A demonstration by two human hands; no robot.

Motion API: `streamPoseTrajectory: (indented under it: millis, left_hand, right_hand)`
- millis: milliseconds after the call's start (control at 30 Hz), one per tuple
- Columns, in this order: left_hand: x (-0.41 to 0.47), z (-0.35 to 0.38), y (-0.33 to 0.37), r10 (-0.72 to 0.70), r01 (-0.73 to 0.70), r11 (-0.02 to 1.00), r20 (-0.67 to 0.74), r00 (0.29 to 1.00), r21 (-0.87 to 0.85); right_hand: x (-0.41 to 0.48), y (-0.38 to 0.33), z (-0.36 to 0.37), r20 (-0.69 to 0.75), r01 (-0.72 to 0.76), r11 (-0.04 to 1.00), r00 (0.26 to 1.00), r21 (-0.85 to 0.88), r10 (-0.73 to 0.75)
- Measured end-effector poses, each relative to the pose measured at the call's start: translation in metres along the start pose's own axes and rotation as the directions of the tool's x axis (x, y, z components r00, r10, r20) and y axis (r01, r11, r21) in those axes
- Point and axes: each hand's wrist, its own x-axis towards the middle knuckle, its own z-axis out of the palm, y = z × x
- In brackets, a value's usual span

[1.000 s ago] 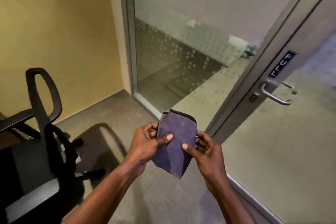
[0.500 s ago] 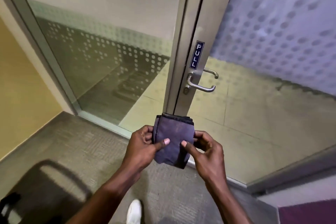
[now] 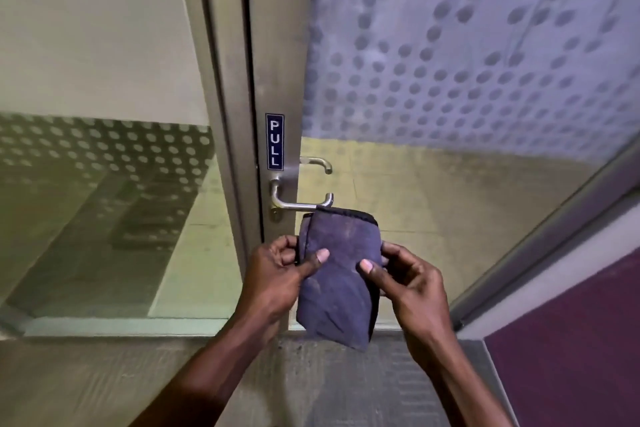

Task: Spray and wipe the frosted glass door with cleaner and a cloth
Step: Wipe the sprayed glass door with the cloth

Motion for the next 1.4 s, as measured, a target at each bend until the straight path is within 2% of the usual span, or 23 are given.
streamPoseTrajectory:
  millis: [267,400,500,600,633,667,733,800,833,867,900,967,1100,1167,1233,1300,1400]
  left_hand:
    - [0.05,0.063,0.041,0.038,-0.041,0.999,0.197,0.98,0.01]
    - [0.063,0.112,0.048,0.087,-0.09,0.996,0.218,0.972,0.005]
    - [0.07,0.151,0.06,0.175,-0.195,0.978,0.226,0.958,0.071]
    - [0.071,0.194,0.073,0.382,-0.418,0.896,0.219,0.898,0.148]
    - [0.071,0.207,0.075,0.477,-0.519,0.833,0.224,0.85,0.194]
    - [0.069,0.216,0.077,0.582,-0.629,0.729,0.239,0.777,0.272]
    - [0.074,0.237,0.077,0.757,-0.782,0.411,0.303,0.579,0.468]
    - [0.09,0.256,0.067,0.825,-0.818,0.09,0.417,0.381,0.569]
    - [0.098,0.261,0.063,0.827,-0.798,-0.022,0.459,0.324,0.602]
    - [0.104,0.267,0.06,0.819,-0.768,-0.089,0.485,0.305,0.634]
    - [0.11,0.271,0.057,0.807,-0.734,-0.124,0.498,0.317,0.668]
    - [0.121,0.274,0.054,0.8,-0.656,-0.151,0.482,0.359,0.739]
    - [0.14,0.269,0.056,0.795,-0.535,-0.132,0.411,0.446,0.835]
    - [0.145,0.266,0.055,0.764,-0.514,-0.153,0.431,0.48,0.844]
    - [0.15,0.261,0.052,0.767,-0.514,-0.176,0.445,0.463,0.839]
    - [0.156,0.252,0.049,0.807,-0.519,-0.198,0.439,0.395,0.831]
    - [0.167,0.229,0.051,0.867,-0.521,-0.186,0.389,0.312,0.833]
  right_hand:
    - [0.02,-0.024,-0.026,-0.127,0.146,0.984,0.983,0.101,-0.133]
    - [0.037,-0.037,-0.047,-0.221,0.221,0.971,0.955,0.09,-0.197]
    - [0.055,-0.052,-0.069,-0.312,0.258,0.955,0.928,0.145,-0.204]
    - [0.081,-0.085,-0.107,-0.424,0.293,0.893,0.896,0.341,-0.132]
    - [0.091,-0.1,-0.123,-0.455,0.326,0.862,0.881,0.389,-0.128]
    - [0.102,-0.116,-0.139,-0.503,0.376,0.834,0.853,0.403,-0.142]
    - [0.124,-0.154,-0.175,-0.621,0.511,0.794,0.751,0.329,-0.226]
    - [0.146,-0.19,-0.208,-0.727,0.629,0.761,0.596,0.158,-0.342]
    - [0.156,-0.204,-0.22,-0.762,0.671,0.74,0.499,0.039,-0.413]
    - [0.167,-0.217,-0.231,-0.773,0.692,0.716,0.407,-0.087,-0.487]
    - [0.178,-0.226,-0.236,-0.763,0.694,0.694,0.34,-0.192,-0.55]
    - [0.202,-0.236,-0.237,-0.702,0.682,0.655,0.289,-0.325,-0.65]
    - [0.247,-0.225,-0.205,-0.507,0.601,0.588,0.324,-0.542,-0.798]
    - [0.262,-0.212,-0.179,-0.41,0.516,0.51,0.302,-0.688,-0.86]
    - [0.273,-0.193,-0.159,-0.326,0.467,0.404,0.243,-0.786,-0.914]
    - [0.281,-0.165,-0.146,-0.191,0.446,0.273,0.221,-0.852,-0.956]
    - [0.283,-0.111,-0.139,0.066,0.395,0.058,0.292,-0.917,-0.954]
